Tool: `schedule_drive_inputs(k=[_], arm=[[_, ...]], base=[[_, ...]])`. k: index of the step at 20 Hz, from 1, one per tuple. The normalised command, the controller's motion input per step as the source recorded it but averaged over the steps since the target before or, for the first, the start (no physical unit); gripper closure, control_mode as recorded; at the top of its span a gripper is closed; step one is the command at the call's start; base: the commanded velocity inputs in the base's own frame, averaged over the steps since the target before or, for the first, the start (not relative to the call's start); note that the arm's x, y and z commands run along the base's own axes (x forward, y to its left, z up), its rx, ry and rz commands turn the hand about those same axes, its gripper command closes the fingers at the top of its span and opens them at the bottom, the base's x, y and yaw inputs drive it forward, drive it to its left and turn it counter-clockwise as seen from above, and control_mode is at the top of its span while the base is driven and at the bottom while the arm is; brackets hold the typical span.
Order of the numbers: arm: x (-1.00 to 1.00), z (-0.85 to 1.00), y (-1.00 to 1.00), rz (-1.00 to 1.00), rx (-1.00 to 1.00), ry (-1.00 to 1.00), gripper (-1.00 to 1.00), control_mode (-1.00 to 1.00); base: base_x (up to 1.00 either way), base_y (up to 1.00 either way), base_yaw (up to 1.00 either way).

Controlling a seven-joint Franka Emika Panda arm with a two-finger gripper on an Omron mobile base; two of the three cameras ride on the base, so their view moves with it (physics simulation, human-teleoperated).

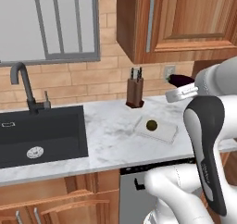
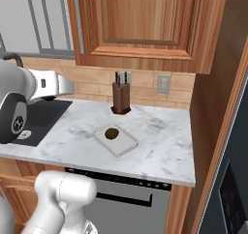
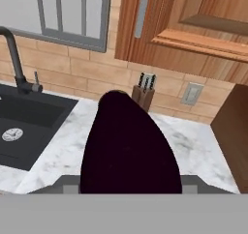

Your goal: Take the eggplant and avocado out of the freezer and place them in the tupperware container on the counter. Then put the tupperware containing the vegetables back in the freezer.

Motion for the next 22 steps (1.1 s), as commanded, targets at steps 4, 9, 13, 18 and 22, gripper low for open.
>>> schedule_drive_inputs(k=[4, 9, 13, 18, 22], arm=[[0.00, 0.00, 0.00, 0.00, 0.00, 0.00, 1.00, 1.00], [0.00, 0.00, 0.00, 0.00, 0.00, 0.00, 1.00, 1.00], [0.00, -0.06, 0.00, 0.00, 0.00, 0.02, 1.00, -1.00], [0.28, -0.36, 0.00, 0.00, -0.01, 0.21, 1.00, -1.00], [0.42, -0.55, 0.00, 0.00, 0.00, 0.32, 1.00, -1.00]], base=[[0.42, 0.10, -0.12], [0.15, 0.00, -0.06], [0.00, 0.00, 0.00], [0.00, 0.00, 0.00], [0.00, 0.00, 0.00]])
